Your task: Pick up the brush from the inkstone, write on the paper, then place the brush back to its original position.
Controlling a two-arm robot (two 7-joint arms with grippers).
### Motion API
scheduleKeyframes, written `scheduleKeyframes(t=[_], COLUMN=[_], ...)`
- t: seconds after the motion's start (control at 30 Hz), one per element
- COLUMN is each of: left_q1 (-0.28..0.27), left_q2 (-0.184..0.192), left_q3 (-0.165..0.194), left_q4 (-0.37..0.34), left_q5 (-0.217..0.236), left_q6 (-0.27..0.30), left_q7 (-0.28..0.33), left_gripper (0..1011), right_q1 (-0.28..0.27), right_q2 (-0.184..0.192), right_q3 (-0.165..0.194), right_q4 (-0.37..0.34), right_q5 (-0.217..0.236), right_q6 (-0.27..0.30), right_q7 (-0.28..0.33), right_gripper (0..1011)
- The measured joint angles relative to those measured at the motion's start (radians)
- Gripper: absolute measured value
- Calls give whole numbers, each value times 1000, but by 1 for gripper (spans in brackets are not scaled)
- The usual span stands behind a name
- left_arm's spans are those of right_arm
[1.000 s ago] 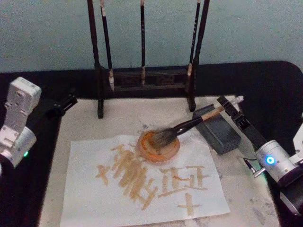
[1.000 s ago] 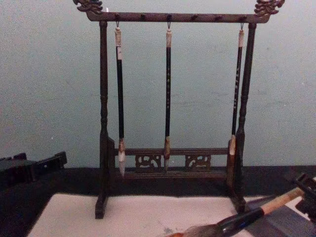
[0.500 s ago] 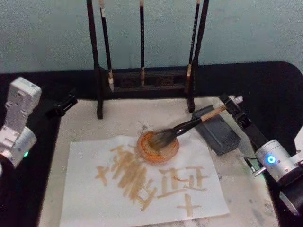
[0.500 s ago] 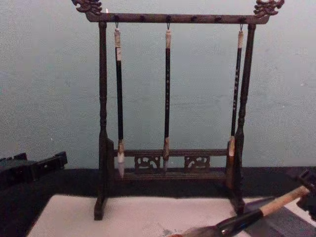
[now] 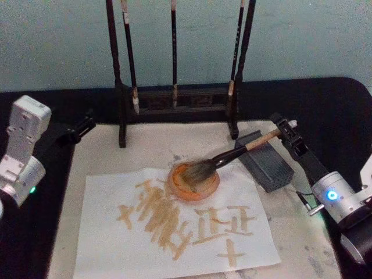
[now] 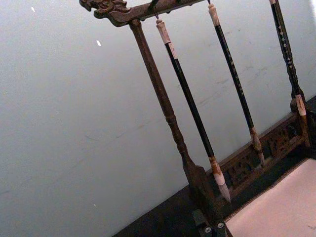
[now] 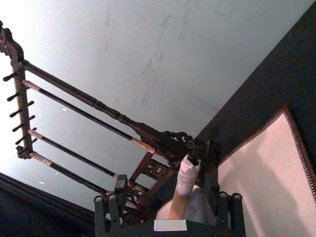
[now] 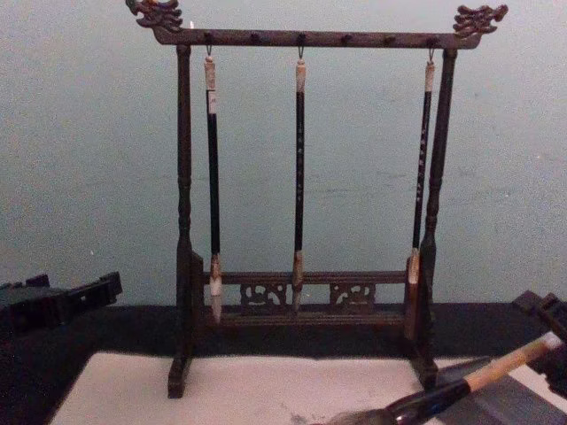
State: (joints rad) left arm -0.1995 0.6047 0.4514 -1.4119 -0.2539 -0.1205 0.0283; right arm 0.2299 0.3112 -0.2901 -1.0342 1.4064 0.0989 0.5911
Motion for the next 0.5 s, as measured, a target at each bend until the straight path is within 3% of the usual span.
scheduleKeyframes(t=[0.5], left_q1=[0], left_q2=[0], left_q3=[0], left_q4=[0], left_q5=[0], left_q6=[0], left_q7=[0], left_gripper=[1002], right_q1=[0], right_q2=[4], right_q3=[-25], right_q4=[4], right_q5=[44], right_q6=[7], right_q7=[-12], right_gripper=[1001])
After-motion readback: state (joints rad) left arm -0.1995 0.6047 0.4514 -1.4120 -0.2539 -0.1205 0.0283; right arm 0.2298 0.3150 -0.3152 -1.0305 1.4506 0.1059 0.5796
